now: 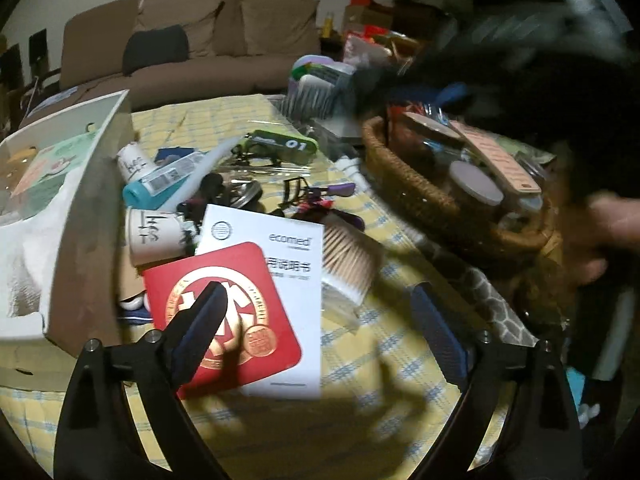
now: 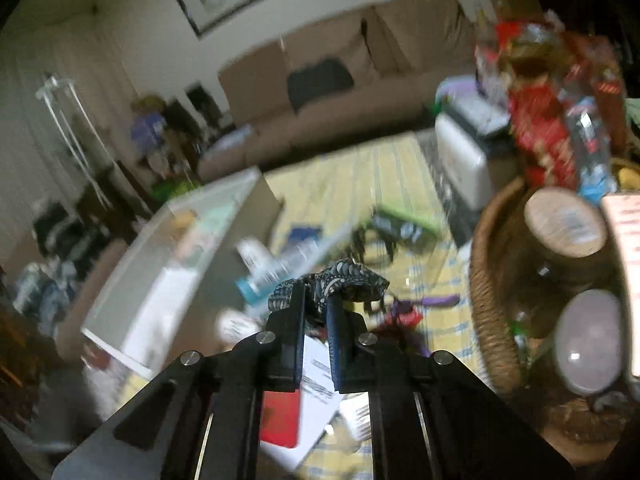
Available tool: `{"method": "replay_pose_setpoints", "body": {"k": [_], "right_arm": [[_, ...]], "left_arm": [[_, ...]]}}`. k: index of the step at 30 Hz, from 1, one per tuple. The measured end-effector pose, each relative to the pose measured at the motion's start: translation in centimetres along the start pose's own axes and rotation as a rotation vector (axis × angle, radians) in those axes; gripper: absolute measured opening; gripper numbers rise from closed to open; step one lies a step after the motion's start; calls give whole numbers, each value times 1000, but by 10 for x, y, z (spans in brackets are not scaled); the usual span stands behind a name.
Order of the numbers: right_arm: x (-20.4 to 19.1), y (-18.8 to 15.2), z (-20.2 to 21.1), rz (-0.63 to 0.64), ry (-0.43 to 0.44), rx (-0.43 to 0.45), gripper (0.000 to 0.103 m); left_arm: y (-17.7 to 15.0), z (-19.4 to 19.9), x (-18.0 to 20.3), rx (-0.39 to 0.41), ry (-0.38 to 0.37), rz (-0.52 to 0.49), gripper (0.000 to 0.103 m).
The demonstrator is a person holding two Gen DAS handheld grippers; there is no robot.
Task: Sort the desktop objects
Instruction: 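Grasp the black scrunchie with the right gripper and lift it, then take the scrunchie with the left gripper while the right gripper releases it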
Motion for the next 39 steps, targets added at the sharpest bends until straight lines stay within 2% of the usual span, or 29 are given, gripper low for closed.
{"method": "replay_pose_setpoints", "body": {"k": [3, 7, 9, 11, 15, 17, 20, 22, 24, 26, 28, 30, 31, 33, 36, 39], "right_arm": [[-9, 5, 25, -47, 56, 64, 9], [-16, -3, 30, -77, 129, 57, 9], [-21, -8, 26, -80, 177, 31, 9], [-29, -9, 25, -73, 221, 21, 9], [-51, -10, 22, -113, 370, 27, 9], [-65, -12, 18, -108, 411, 17, 9], [-88, -18, 10, -67, 446, -2, 9], [-101, -22, 5, -34, 460, -5, 9], [-116, -29, -1, 16, 462, -23, 10], [-128, -39, -11, 90, 421, -63, 11], [-135, -48, -18, 152, 388, -88, 14], [-145, -54, -23, 215, 368, -98, 18], [-146, -55, -24, 228, 363, -102, 26], [-145, -54, -23, 246, 342, -96, 64], [-117, -40, -15, 225, 260, -54, 66], [-72, -23, -9, 110, 173, -10, 66]], "left_arm": [[6, 6, -2, 7, -32, 35, 93], [32, 33, -22, 71, -115, 145, 94], [51, 55, -38, 119, -215, 223, 103], [66, 71, -56, 134, -327, 336, 103], [79, 82, -88, 113, -492, 531, 102], [79, 79, -97, 77, -577, 620, 100], [74, 73, -101, 21, -666, 703, 88], [66, 64, -102, -40, -707, 744, 68], [61, 61, -105, -53, -772, 796, 35], [56, 58, -115, -69, -762, 830, 17], [53, 58, -125, -70, -772, 840, 13], [51, 62, -136, -52, -746, 826, 12], [51, 66, -145, -32, -735, 826, 12], [53, 76, -161, 12, -710, 811, 12], [55, 88, -183, 59, -651, 763, 12], [56, 92, -193, 80, -591, 694, 12]]}}
Point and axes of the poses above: each gripper's, at about its wrist camera, not at the fingertips, and z roughly against the way its jaws point, x to its right, y to its top, the point moved 10 cm from there along -z, roughly the way its jaws point, and after that the axes turned 11 degrees about y, right-handed, at the moved point
